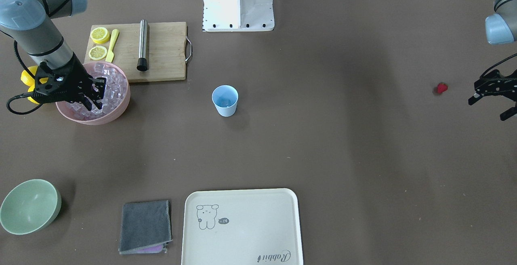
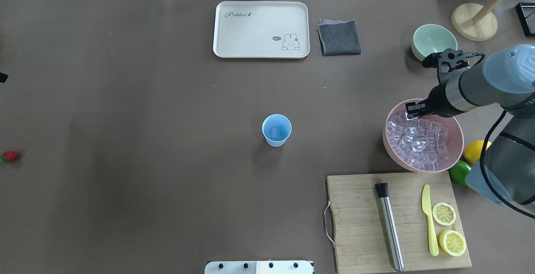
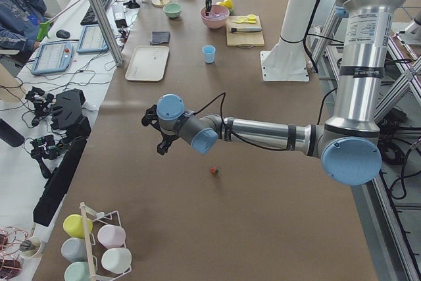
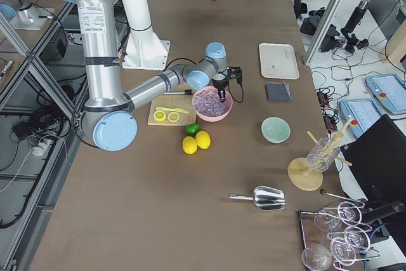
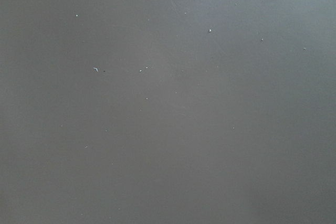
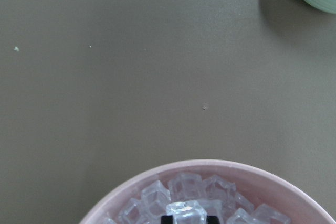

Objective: Put ice and strawberries in cup
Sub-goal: 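Carry the second ice cube with the right gripper over the blue cup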

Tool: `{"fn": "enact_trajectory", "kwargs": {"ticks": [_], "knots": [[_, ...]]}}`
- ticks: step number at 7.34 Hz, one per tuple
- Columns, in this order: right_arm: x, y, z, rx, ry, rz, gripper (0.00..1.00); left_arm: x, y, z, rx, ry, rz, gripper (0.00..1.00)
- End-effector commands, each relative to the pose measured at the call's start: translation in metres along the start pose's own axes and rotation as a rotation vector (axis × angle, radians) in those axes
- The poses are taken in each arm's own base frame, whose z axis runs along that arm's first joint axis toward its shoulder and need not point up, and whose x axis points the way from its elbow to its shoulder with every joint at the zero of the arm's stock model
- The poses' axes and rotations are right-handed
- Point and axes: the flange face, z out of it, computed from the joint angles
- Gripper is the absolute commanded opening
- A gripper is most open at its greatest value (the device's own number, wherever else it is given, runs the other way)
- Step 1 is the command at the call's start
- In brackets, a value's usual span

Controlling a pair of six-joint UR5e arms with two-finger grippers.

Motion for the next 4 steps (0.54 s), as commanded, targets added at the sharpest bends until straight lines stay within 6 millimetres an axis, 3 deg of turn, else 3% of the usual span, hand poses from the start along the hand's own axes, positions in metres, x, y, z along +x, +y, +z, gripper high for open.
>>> {"fn": "enact_trajectory", "kwargs": {"ticks": [1,2,4], "knots": [[-0.049,-0.030,-0.039,-0.026,-0.015,0.021,0.00,0.001,0.000,0.001,-0.001,0.001,0.002,0.98],[-0.099,-0.052,-0.057,-0.029,-0.015,0.018,0.00,0.002,-0.001,0.001,-0.001,0.002,0.004,0.98],[-0.153,-0.054,-0.064,-0.046,-0.012,0.026,0.00,0.004,-0.002,0.000,0.002,0.002,-0.005,0.98]]}}
